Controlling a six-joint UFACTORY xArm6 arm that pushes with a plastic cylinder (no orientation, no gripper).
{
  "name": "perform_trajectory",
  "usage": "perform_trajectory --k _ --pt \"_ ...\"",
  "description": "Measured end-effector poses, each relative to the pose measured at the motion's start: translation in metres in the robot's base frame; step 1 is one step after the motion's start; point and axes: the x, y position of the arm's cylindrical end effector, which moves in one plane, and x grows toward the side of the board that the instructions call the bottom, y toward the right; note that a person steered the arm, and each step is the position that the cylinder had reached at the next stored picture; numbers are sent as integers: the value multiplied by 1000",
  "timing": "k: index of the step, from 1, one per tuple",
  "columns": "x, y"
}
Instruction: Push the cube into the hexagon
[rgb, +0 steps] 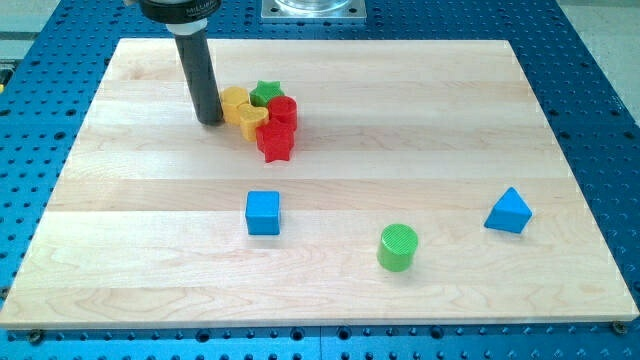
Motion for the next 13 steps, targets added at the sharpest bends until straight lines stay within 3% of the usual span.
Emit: perform_trajectory --k 2,4,5,6,8,9,10,11,12,13 --pt "7 -8" --pt "141 -32" --pt "194 16" --pt "217 53" --pt "203 123" --pt "169 116" --pt "156 81" --pt "193 29" --pt "225 29" --pt "206 -9"
